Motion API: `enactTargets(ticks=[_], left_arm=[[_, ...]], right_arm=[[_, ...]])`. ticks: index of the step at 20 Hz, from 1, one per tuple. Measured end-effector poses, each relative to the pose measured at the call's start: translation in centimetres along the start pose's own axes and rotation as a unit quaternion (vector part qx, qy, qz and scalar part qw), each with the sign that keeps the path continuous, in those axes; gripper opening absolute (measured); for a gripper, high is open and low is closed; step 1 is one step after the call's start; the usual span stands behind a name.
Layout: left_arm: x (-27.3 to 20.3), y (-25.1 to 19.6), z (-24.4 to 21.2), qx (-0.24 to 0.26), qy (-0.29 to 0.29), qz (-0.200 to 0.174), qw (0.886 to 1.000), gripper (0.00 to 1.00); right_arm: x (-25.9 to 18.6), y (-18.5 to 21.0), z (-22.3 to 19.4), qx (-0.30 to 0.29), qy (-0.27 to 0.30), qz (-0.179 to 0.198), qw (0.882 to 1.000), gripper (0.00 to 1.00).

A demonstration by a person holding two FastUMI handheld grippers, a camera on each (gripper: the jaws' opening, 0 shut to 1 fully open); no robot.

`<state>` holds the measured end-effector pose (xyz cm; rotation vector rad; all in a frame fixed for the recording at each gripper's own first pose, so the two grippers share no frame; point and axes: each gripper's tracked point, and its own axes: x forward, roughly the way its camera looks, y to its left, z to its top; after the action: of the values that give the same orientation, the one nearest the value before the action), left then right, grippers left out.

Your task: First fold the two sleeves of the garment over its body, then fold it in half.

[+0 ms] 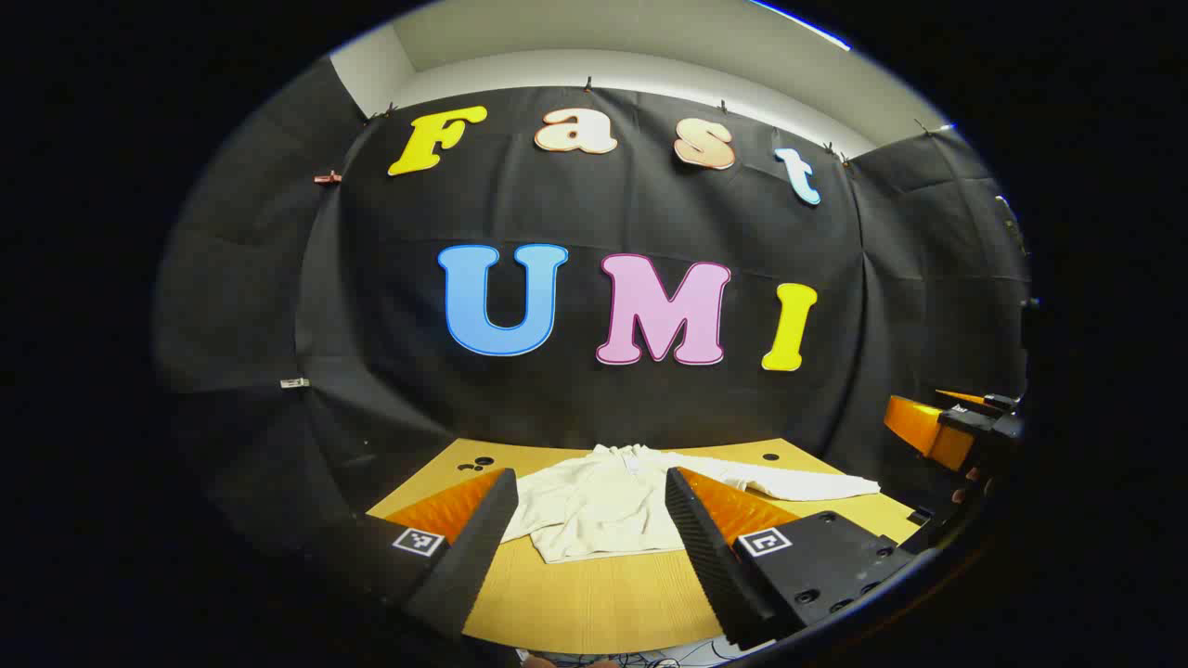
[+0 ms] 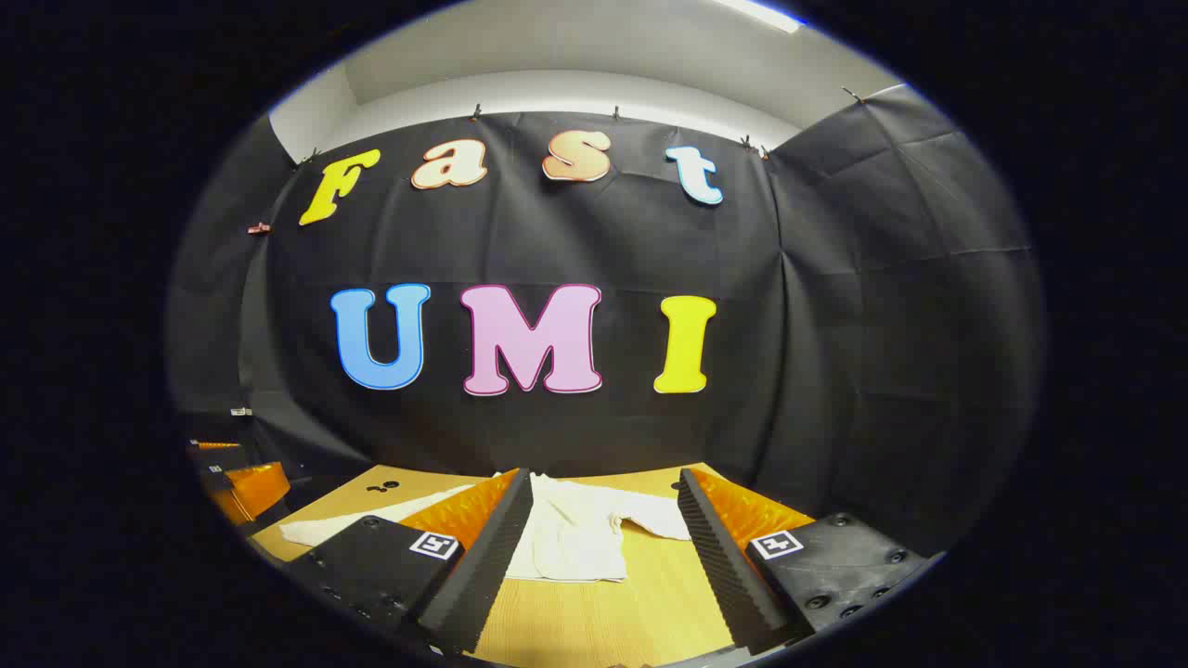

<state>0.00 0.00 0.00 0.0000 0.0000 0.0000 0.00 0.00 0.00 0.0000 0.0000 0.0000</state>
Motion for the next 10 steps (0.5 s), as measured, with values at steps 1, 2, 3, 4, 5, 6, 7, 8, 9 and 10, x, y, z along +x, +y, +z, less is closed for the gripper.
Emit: enactTargets(ticks=[1,2,3,4,5,6,7,8,9,10], left_arm=[[1.0,-0.2,0.2,0.001,-0.003,0.0,1.0,0.99],[1.8,-0.3,0.4,0.003,-0.003,0.002,1.0,0.99],[2.7,-0.3,0.2,0.005,-0.003,0.006,1.0,0.99],[3.6,-0.3,0.3,0.007,-0.002,0.01,1.0,0.99],[4.4,-0.3,0.3,0.007,-0.002,0.012,1.0,0.99],[5.0,-0.4,0.5,0.007,-0.003,0.015,1.0,0.99],[5.8,-0.4,0.4,0.008,-0.002,0.018,1.0,0.99],[6.5,-0.5,0.4,0.009,-0.002,0.02,1.0,0.99],[7.1,-0.5,0.4,0.011,-0.001,0.022,1.0,0.99],[7.6,-0.4,0.6,0.012,-0.002,0.025,1.0,0.99]], right_arm=[[1.0,0.1,0.2,0.002,-0.002,0.004,1.0,0.97],[1.9,0.1,0.2,0.001,-0.006,0.006,1.0,0.96],[2.9,0.2,0.1,-0.002,-0.006,0.009,1.0,0.96],[3.8,0.3,0.0,-0.003,-0.004,0.014,1.0,0.96],[4.4,0.4,0.0,-0.002,-0.004,0.017,1.0,0.97],[5.3,0.4,0.1,-0.001,-0.005,0.019,1.0,0.97],[6.3,0.4,0.1,0.0,-0.006,0.02,1.0,0.97],[7.0,0.4,-0.1,0.001,-0.003,0.022,1.0,0.97],[7.6,0.4,-0.4,0.003,-0.001,0.024,1.0,0.97],[8.1,0.4,-0.6,0.005,0.001,0.025,1.0,0.97]])
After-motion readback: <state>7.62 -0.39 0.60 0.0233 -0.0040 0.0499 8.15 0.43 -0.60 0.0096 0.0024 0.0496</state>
